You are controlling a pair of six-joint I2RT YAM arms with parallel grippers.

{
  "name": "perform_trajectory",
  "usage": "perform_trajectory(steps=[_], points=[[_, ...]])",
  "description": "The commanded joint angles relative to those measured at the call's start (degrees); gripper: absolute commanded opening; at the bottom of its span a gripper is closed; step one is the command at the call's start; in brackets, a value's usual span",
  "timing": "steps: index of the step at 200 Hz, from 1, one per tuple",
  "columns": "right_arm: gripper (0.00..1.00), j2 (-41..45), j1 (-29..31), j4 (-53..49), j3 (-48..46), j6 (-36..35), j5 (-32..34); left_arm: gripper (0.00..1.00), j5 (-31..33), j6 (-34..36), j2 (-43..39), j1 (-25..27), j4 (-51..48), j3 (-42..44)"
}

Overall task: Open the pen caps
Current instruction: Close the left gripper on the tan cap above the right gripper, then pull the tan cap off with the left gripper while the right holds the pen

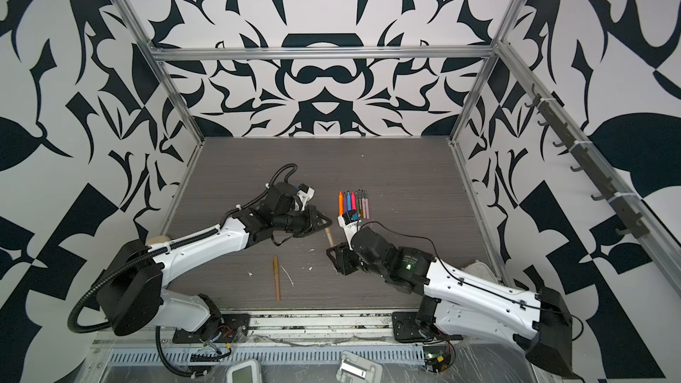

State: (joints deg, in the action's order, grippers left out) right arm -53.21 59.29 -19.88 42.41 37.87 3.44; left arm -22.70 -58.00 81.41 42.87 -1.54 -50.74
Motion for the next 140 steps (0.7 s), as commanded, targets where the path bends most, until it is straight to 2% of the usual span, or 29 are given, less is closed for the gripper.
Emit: perform_trajectory(steps=[1, 24, 39, 61, 94, 122, 140], points=[[0.53, -0.76, -2.26, -6.11, 6.73, -2.70, 1.81, 0.00, -2.22, 2.18, -3.12, -1.60, -0.18, 0.31], [0.51, -3.19, -6.48, -5.94, 8.95, -0.55, 1.84, 0.00, -3.36, 5.68, -4.70, -1.74, -1.56, 0.95], [0.50, -4.79, -10.10, -1.76, 8.61, 3.22, -0.26, 0.00, -5.57, 7.46, -5.69, -1.83, -2.68, 0.46], [0.50, -6.07, -14.18, 6.61, 5.76, 9.90, -3.58, 0.00, -5.25, 11.46, -6.92, -1.83, -10.30, -2.61], [0.51, -3.38, -15.17, 15.03, -2.55, 18.45, -2.80, 0.00, -1.01, 19.62, -6.66, -2.20, -21.95, -8.25], [0.50, 0.12, -15.14, 12.80, -8.19, 23.05, -2.33, 0.00, -0.66, 21.72, -6.37, -4.72, -23.85, -9.03], [0.45, 0.35, -15.17, 10.39, -8.78, 22.92, -6.24, 0.00, -2.36, 21.93, -6.36, -7.47, -23.24, -7.80]])
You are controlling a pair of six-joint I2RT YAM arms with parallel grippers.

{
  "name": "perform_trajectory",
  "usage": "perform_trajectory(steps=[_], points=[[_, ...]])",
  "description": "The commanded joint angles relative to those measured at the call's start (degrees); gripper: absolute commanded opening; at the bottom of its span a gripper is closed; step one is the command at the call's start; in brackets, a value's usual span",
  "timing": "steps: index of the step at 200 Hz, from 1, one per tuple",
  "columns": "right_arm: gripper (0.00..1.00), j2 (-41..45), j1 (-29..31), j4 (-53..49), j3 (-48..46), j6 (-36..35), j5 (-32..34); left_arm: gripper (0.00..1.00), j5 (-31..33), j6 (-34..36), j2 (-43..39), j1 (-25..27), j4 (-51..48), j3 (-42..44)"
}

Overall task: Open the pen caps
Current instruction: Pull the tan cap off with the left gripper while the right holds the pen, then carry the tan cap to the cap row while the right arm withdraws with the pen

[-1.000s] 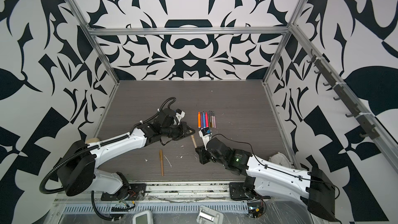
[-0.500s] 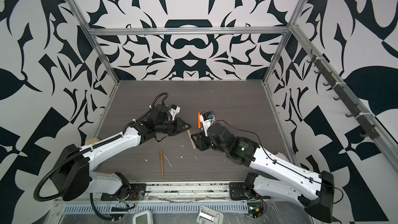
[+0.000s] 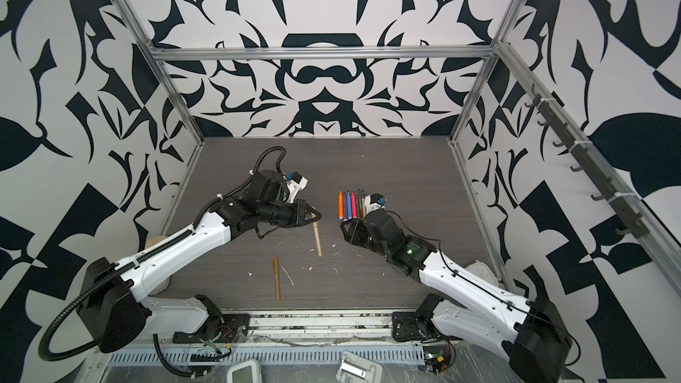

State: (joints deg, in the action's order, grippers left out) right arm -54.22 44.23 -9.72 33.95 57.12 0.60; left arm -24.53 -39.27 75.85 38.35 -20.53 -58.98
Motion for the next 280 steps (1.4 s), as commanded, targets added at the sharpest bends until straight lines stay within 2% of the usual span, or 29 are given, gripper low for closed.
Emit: perform_trajectory(steps=[1, 31, 68, 118, 162, 183, 224, 260, 271, 280], points=[[0.45, 1.29, -0.11, 0.09, -0.26, 3.59, -3.76, 0.00, -0.65, 3.13, -0.85, -3.07, -4.07, 0.58], [0.45, -1.70, -0.02, -3.00, 3.63, -1.04, -11.35, 0.00, -7.22, -1.71, -1.02, -7.83, 1.50, 3.87], [0.45, -7.57, -0.02, -4.29, 9.56, -7.27, -15.65, 0.00, -12.00, -5.57, 1.13, -8.90, 5.85, 3.85], [0.47, -20.73, -0.64, -4.23, 24.88, -17.66, -28.33, 0.00, -13.08, -8.05, 5.84, -8.88, 5.62, 0.90], [0.47, -24.07, -1.68, -13.77, 30.99, -23.30, -24.14, 0.00, -12.58, -9.76, 6.05, -8.73, 5.64, 1.26], [0.46, -24.92, -1.95, -15.22, 30.75, -24.42, -25.68, 0.00, -11.50, -10.47, 4.37, -8.68, 6.29, 2.26], [0.35, -27.23, -1.95, -8.85, 27.30, -21.97, -34.70, 0.00, -10.87, -11.17, 3.15, -8.73, 6.56, 2.55], [0.25, -28.51, -1.95, -5.69, 26.33, -20.66, -36.66, 0.00, -11.38, -11.90, 3.95, -8.73, 6.38, 2.29], [0.18, -28.74, -1.95, -5.71, 26.50, -20.65, -36.34, 0.00, -11.37, -12.06, 3.87, -8.66, 6.38, 2.18], [0.06, -28.78, -1.95, -5.71, 26.56, -20.59, -35.68, 0.00, -11.40, -12.04, 3.86, -8.73, 6.18, 1.94]])
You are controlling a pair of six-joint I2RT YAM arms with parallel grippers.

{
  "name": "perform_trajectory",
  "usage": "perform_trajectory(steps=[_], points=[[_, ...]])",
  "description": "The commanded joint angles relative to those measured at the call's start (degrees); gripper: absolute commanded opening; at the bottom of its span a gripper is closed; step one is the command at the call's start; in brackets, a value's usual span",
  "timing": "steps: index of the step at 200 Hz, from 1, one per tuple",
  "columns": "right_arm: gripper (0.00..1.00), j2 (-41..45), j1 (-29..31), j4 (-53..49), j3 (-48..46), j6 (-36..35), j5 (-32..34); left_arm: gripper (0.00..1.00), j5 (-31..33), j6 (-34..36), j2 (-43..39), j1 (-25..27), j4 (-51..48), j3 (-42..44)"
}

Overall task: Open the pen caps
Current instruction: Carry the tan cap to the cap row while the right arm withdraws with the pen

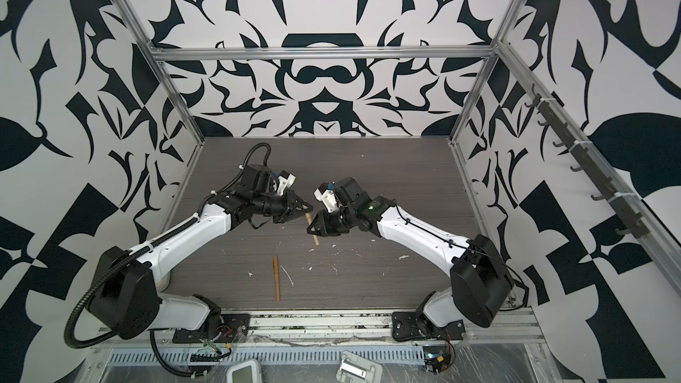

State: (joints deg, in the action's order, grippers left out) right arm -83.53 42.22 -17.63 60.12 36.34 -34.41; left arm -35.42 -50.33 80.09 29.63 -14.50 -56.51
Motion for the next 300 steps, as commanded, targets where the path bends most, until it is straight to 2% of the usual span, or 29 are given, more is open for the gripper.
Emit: perform_trajectory(steps=[1, 4, 23, 36, 66, 95, 128, 154, 169, 186, 223, 259, 300], points=[[0.05, 0.50, 0.06, 2.18, 0.37, 0.17, -0.62, 0.00, -0.52, -0.99, -0.38, -0.01, 0.12, -0.58], [0.00, 0.53, 0.06, 2.16, 0.35, 0.26, -0.41, 0.00, -0.53, -0.92, -0.30, 0.00, -0.09, -0.73], [0.00, 0.99, 0.29, 1.63, -1.23, 0.68, 1.14, 0.00, 2.90, -0.08, 0.62, -1.22, -4.49, -3.19], [0.00, 1.96, 1.29, 2.65, -4.91, 1.34, 2.80, 0.00, 6.65, 1.88, 3.41, -4.85, -11.20, -8.42], [0.00, 6.38, 5.58, 11.96, -17.71, 7.61, 5.15, 0.00, 5.28, 14.02, 15.11, -17.74, -25.05, -26.81], [0.00, 14.77, 6.90, 14.64, -26.16, 10.51, 10.98, 0.00, 11.12, 25.13, 21.87, -18.97, -35.34, -36.38], [0.00, 21.12, 6.80, 8.78, -30.10, 6.33, 20.45, 0.00, 21.96, 32.11, 25.19, -19.07, -39.15, -36.31], [0.00, 23.67, 6.87, 8.98, -33.68, 3.40, 25.27, 0.00, 30.66, 36.41, 28.35, -18.99, -42.06, -34.92], [0.00, 25.33, 6.91, 8.87, -36.01, 4.76, 29.06, 0.00, 32.82, 36.52, 29.09, -18.99, -40.76, -33.16], [0.00, 27.28, 6.85, 10.23, -37.85, 5.21, 29.66, 0.00, 34.88, 36.57, 30.46, -18.99, -40.18, -32.12], [0.00, 29.06, 6.75, 12.36, -40.58, 6.46, 30.50, 0.00, 31.97, 36.31, 34.94, -18.99, -38.69, -30.95], [0.00, 28.89, 6.56, 12.42, -40.83, 6.39, 30.81, 0.05, 29.20, 34.95, 37.27, -18.94, -35.67, -29.60], [0.00, 28.47, 5.91, 13.21, -41.31, 6.55, 30.33, 0.17, 27.99, 34.40, 37.50, -19.08, -34.37, -28.21]])
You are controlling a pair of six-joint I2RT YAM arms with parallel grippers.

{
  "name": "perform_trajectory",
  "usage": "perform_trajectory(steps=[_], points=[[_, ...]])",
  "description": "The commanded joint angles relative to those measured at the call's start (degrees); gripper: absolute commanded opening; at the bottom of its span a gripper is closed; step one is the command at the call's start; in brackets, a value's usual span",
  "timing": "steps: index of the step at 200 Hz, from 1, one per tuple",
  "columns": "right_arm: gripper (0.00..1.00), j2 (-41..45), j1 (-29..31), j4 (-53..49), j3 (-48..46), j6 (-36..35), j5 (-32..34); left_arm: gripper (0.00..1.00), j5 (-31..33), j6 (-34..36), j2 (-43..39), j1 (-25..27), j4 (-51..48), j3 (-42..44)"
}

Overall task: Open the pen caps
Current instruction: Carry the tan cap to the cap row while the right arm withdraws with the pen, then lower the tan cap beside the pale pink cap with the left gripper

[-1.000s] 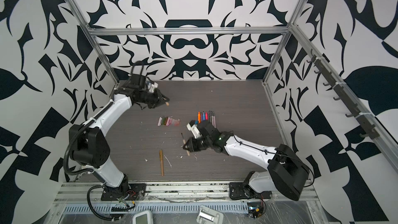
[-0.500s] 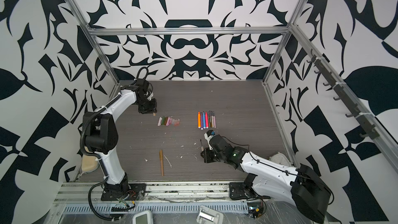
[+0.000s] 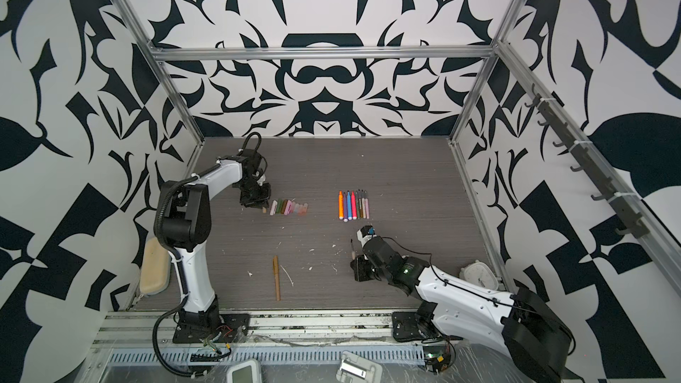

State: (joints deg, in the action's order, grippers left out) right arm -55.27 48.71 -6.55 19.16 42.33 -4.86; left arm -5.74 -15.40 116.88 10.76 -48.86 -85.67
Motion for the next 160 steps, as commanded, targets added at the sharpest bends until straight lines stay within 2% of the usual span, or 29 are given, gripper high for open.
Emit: perform_trajectory(steps=[1, 52, 101, 160], points=[[0.00, 0.14, -0.61, 2.19, -0.35, 0.56, 0.71, 0.17, -1.71, -0.56, 0.72, -0.22, -0.01, 0.99], [0.00, -1.07, -0.90, 2.54, 0.00, 0.57, 0.04, 0.27, -2.00, -1.05, -0.07, -0.35, 0.41, 1.30], [0.00, -0.98, -0.99, 2.59, -0.17, 0.56, -0.14, 0.26, -3.03, -1.95, -0.89, -0.83, 0.52, 1.20], [0.00, -1.25, -1.25, 2.79, -0.17, 0.56, -0.54, 0.25, -7.14, -3.54, -1.39, -2.58, 1.64, 1.42]])
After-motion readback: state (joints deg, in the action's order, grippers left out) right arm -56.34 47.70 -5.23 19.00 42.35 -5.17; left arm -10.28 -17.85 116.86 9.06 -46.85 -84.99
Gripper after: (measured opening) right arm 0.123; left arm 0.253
